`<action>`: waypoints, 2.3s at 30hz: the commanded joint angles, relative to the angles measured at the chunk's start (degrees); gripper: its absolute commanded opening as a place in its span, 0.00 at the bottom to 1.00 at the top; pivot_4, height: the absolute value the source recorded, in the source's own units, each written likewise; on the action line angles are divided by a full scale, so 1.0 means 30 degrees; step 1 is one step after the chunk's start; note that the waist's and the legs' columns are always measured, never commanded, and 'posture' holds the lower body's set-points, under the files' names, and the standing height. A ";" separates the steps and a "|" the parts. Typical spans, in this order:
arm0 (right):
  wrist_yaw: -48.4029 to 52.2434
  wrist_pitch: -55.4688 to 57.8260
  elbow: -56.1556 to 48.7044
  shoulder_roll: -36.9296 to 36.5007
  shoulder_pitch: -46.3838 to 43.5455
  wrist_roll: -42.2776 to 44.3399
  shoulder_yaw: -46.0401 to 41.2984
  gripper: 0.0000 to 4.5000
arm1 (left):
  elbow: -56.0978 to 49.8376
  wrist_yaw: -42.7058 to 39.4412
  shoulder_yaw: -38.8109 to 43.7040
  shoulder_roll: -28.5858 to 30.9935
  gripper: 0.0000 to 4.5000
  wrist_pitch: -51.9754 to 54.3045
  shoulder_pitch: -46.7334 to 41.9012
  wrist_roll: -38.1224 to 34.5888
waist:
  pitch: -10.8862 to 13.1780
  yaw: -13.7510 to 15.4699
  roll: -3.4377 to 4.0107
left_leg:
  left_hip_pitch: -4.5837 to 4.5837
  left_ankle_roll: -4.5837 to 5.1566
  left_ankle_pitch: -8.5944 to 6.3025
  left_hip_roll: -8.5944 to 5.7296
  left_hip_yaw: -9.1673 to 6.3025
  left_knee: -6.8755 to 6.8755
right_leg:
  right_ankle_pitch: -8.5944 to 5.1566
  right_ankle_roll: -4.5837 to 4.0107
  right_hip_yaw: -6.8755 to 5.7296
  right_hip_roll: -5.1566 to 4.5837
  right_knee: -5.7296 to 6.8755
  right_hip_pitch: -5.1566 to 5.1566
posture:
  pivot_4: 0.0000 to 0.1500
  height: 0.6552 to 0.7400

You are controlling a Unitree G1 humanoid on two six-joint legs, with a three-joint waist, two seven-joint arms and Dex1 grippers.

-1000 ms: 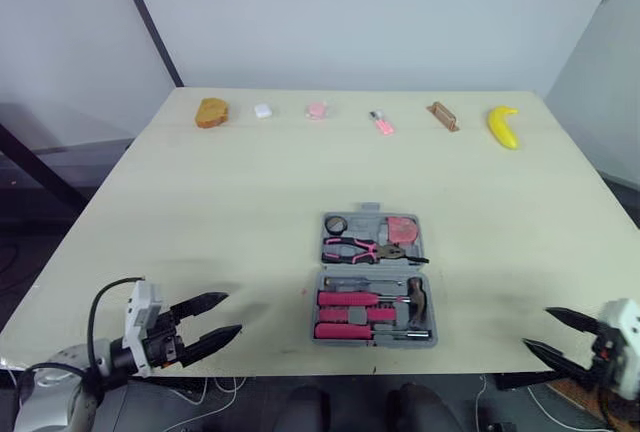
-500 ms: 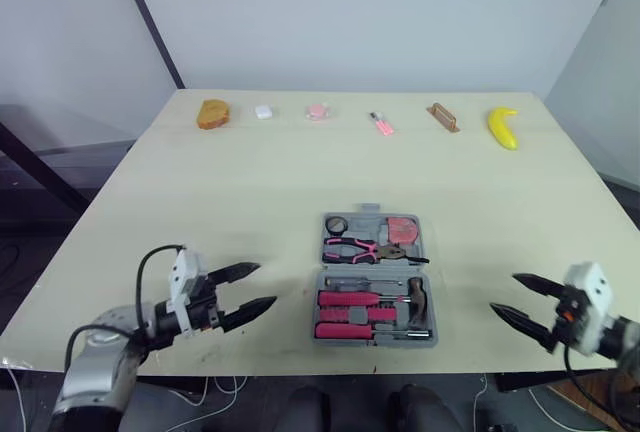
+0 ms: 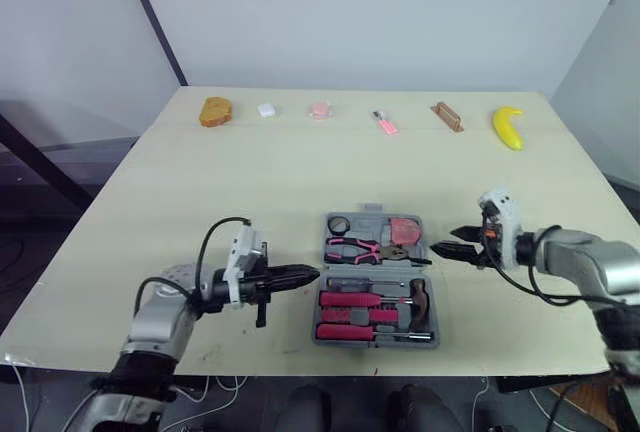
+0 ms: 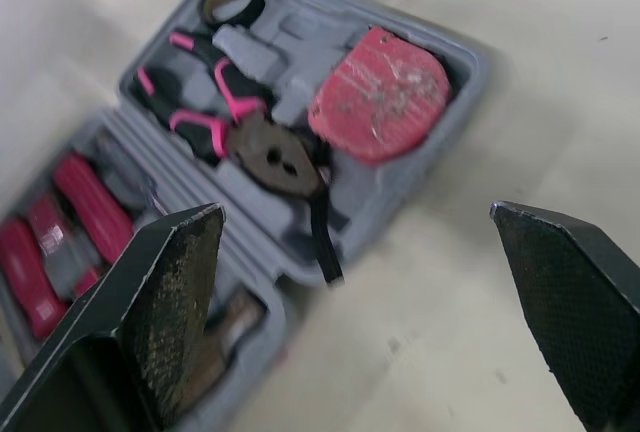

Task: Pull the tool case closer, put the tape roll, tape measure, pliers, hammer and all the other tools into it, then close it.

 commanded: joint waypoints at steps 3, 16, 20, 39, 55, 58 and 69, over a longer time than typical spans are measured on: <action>0.1351 -0.3411 0.0124 -0.0494 -0.0680 -0.1848 0.1402 1.00 | 0.0256 0.1179 0.0100 -0.0673 0.01 -0.0933 -0.0575 0.0792 | 0.0000 -0.0053 -0.0001 | -0.0002 0.0001 -0.0001 0.0004 0.0002 0.0001 | 0.0001 0.0002 0.0007 -0.0003 -0.0003 -0.0004 | 1.00 1.00; 0.2357 -0.6592 -0.1035 -0.2520 0.2037 -0.5472 0.3576 0.02 | 0.2139 0.2537 -0.0673 0.0628 0.00 -0.0430 -0.1818 0.3281 | 0.0001 -0.0122 0.0001 | 0.0015 0.0001 0.0000 0.0007 -0.0057 0.0002 | 0.0001 0.0003 0.0005 0.0012 0.0013 -0.0006 | 1.00 1.00; 0.2492 -0.7003 -0.0920 -0.2073 0.1777 -0.6196 0.4317 0.02 | 0.3295 0.2358 -0.1567 0.0682 0.00 -0.1242 -0.2481 0.4571 | 0.0002 -0.0083 0.0002 | 0.0006 0.0000 -0.0001 0.0007 -0.0030 0.0000 | -0.0001 0.0001 -0.0005 0.0011 0.0005 -0.0007 | 1.00 1.00; 0.2946 -0.8152 -0.0679 -0.0003 0.0661 -0.8965 0.6920 0.02 | 0.5152 0.2611 -0.2940 -0.0201 0.00 -0.2372 -0.3972 0.6729 | 0.0002 -0.0065 0.0000 | -0.0004 -0.0001 0.0000 0.0002 -0.0017 0.0003 | 0.0000 0.0001 -0.0012 0.0008 0.0002 -0.0008 | 1.00 1.00; 0.3579 -0.7108 -0.2908 0.0927 0.1302 -0.9433 0.7368 0.02 | 0.2711 0.2111 -0.2895 0.0285 0.00 -0.1608 -0.2154 0.6166 | 0.0001 -0.0160 0.0001 | 0.0006 -0.0001 0.0000 0.0015 -0.0074 -0.0004 | -0.0002 -0.0002 -0.0008 0.0015 0.0006 -0.0011 | 1.00 1.00; 0.3481 -0.6766 -0.3397 0.0981 0.1557 -0.9489 0.7406 0.02 | 0.2134 0.2172 -0.2750 0.0457 0.00 -0.1304 -0.1622 0.6090 | 0.0001 -0.0154 0.0001 | 0.0006 0.0000 -0.0001 0.0015 -0.0082 -0.0006 | -0.0003 -0.0003 -0.0010 0.0014 0.0007 -0.0012 | 1.00 1.00; 0.3440 -0.5910 -0.4615 0.0435 0.2494 -0.9441 0.7017 0.02 | 0.1484 0.2354 -0.2624 0.0793 0.00 -0.1246 -0.0402 0.6026 | 0.0001 -0.0129 0.0001 | 0.0009 0.0000 -0.0001 0.0015 -0.0079 -0.0008 | -0.0003 -0.0004 -0.0008 0.0012 0.0003 -0.0013 | 1.00 1.00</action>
